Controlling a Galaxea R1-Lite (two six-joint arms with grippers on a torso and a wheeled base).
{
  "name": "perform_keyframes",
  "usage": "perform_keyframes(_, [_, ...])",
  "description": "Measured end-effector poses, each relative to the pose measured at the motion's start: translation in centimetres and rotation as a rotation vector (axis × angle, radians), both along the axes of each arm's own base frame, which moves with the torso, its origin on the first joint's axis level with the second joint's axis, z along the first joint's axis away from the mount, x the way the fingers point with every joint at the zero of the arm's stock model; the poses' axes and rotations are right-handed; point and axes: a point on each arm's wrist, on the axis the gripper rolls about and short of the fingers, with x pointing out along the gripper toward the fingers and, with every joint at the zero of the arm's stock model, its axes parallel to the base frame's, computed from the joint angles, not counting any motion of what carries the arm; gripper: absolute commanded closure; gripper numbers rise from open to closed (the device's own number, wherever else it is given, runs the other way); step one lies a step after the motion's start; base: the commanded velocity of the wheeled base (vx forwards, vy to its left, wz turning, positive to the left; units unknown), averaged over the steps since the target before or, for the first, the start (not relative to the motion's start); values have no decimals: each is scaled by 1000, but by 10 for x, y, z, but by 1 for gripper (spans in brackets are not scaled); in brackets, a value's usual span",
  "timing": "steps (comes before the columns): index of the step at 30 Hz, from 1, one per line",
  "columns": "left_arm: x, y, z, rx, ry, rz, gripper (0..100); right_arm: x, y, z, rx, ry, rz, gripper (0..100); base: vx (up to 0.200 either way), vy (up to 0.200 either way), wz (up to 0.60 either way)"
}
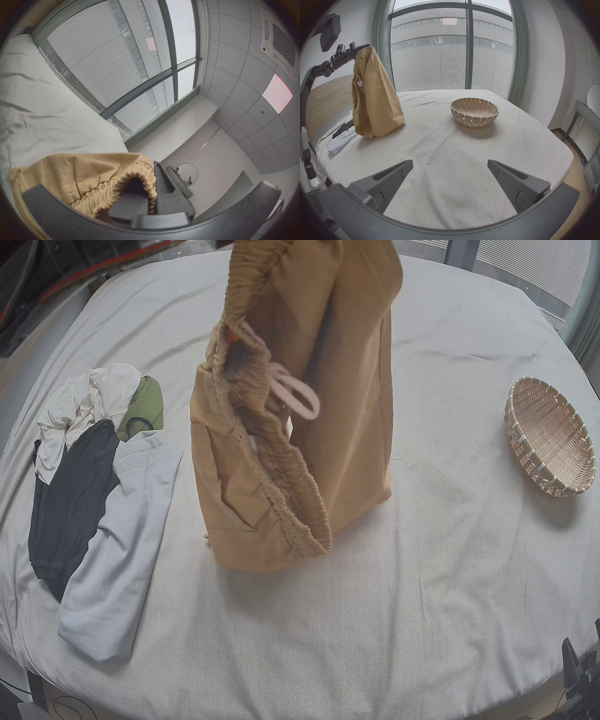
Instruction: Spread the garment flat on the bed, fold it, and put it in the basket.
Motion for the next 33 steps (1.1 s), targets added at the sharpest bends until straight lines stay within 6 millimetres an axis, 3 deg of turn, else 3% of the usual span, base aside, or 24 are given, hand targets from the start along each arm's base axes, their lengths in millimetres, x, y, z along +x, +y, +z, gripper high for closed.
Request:
perform_keyframes(5, [1, 2, -10, 21, 19, 9, 100, 0, 0, 0, -7, 0, 4, 0, 0, 0, 0])
perform_keyframes(16, [-4, 10, -5, 8, 8, 16, 100, 0, 0, 5, -15, -44, 2, 0, 0, 0, 0])
perform_keyframes(24, [-6, 13, -6, 10, 10, 16, 100, -5, 1, 43, -18, -166, 33, 0, 0, 0, 0])
perform_keyframes(33, [-7, 15, -6, 9, 8, 20, 100, 28, 3, 85, 67, -16, 258, 0, 0, 0, 0])
